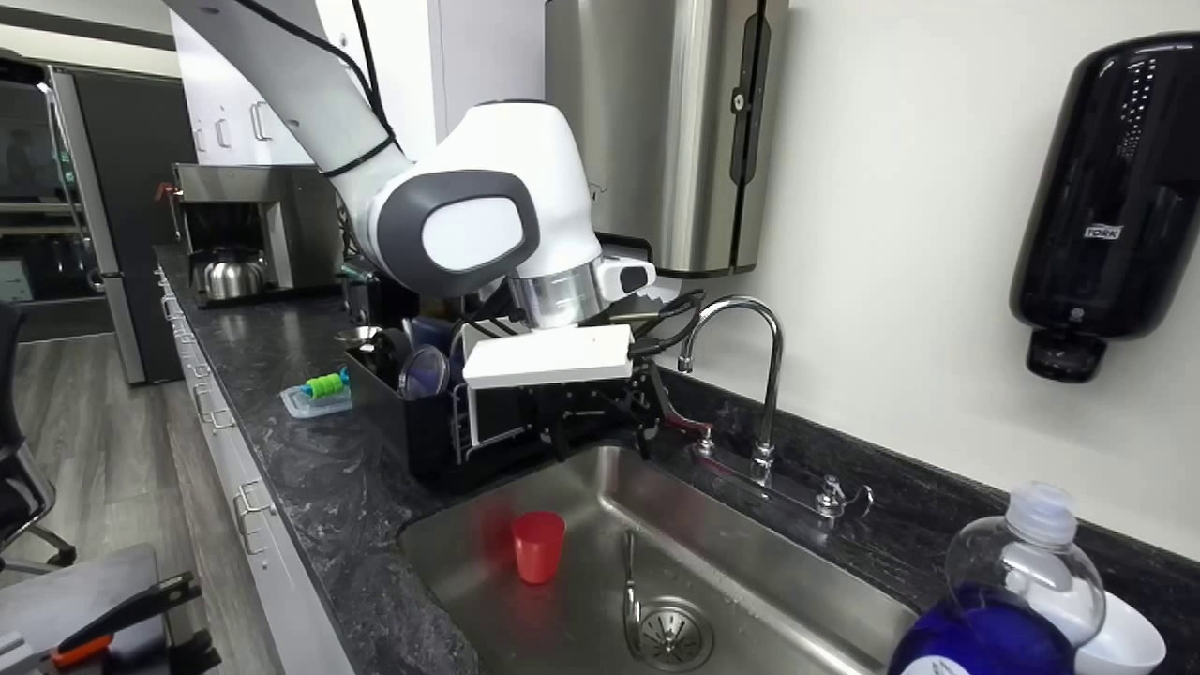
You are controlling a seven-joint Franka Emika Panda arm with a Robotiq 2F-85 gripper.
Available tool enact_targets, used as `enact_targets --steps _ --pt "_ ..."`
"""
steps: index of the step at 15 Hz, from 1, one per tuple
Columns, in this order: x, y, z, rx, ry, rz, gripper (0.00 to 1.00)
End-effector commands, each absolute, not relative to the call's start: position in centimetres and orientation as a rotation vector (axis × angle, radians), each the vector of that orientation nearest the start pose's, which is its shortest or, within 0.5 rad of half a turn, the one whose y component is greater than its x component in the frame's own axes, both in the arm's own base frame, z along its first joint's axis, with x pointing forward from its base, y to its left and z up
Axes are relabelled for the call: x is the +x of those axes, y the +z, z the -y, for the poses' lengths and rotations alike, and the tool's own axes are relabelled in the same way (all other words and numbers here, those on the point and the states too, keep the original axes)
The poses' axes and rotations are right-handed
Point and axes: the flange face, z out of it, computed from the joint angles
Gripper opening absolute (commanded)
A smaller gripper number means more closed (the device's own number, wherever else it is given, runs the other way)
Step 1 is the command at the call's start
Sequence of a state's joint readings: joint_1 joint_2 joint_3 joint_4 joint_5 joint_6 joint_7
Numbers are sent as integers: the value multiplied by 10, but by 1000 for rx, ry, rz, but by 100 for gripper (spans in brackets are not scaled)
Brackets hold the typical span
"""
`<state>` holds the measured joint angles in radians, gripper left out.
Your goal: Put the butter knife in the sink then open and close the tap
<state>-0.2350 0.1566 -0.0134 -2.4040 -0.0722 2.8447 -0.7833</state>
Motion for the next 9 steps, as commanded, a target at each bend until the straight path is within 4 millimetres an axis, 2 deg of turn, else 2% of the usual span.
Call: enact_targets --steps 1,4,9 --pt "505 282 127 -3151 -380 940 100" --pt "497 287 126 -3157 -372 908 100" --pt "497 286 126 -3156 -369 907 100"
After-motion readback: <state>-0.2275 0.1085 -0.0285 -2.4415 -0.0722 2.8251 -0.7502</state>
